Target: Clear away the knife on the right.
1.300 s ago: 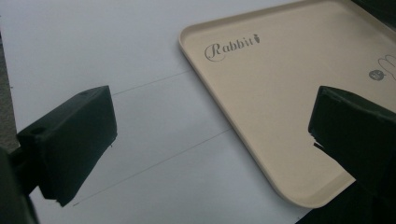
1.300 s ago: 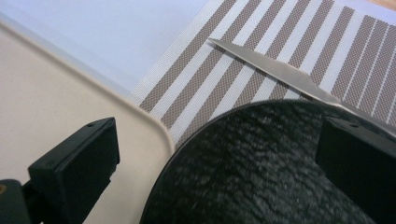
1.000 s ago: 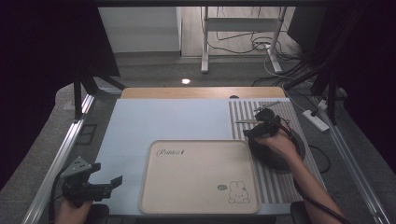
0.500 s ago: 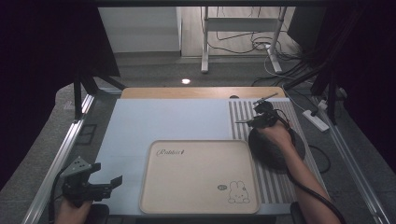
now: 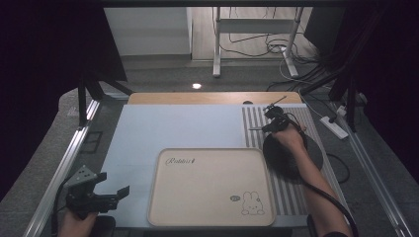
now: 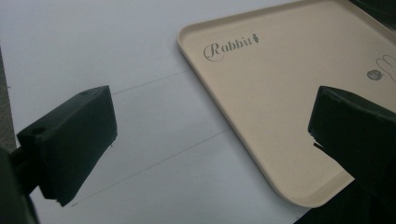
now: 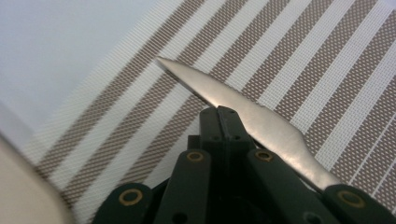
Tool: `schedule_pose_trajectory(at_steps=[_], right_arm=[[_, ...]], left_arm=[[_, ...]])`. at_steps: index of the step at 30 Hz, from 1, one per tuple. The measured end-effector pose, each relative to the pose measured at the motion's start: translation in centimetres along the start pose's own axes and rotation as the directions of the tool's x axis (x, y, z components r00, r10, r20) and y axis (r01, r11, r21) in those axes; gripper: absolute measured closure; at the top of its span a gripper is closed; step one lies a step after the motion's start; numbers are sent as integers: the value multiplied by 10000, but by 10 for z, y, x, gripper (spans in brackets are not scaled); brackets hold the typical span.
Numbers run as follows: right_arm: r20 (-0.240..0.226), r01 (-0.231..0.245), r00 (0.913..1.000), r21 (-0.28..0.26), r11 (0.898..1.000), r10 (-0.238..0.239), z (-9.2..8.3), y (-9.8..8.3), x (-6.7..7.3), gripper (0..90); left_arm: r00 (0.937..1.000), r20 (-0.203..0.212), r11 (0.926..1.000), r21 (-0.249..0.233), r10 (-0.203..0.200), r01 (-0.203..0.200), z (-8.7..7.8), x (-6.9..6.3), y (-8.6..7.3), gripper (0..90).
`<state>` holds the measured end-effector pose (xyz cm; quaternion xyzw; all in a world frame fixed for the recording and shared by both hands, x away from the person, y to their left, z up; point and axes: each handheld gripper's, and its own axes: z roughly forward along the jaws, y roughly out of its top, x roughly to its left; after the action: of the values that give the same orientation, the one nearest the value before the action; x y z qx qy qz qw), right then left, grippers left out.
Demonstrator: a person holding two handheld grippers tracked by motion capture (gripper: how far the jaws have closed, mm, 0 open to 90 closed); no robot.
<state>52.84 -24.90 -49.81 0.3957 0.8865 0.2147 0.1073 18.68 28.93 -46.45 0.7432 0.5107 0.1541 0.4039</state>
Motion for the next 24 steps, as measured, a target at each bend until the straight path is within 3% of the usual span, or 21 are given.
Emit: schedule_pose_trajectory(at_steps=[2, 14, 20, 24], right_arm=[[68, -64, 10000, 214, 9998, 62, 5, 1, -4, 900], [406, -1105, 9931, 26, 9939, 1103, 6, 3, -47, 900], [955, -1413, 9854, -8, 9900, 1407, 4, 1, -65, 900], [1509, -1703, 9740, -22, 9854, 1687, 1, -3, -77, 900]], left_arm=[[10000, 10, 10000, -1, -2, 2, 0, 0, 0, 12], [10000, 17, 10000, 43, 19, -20, 0, 0, 0, 12], [10000, 21, 10000, 47, 23, -23, 0, 0, 0, 12], [10000, 19, 10000, 51, 30, -30, 0, 0, 0, 12]])
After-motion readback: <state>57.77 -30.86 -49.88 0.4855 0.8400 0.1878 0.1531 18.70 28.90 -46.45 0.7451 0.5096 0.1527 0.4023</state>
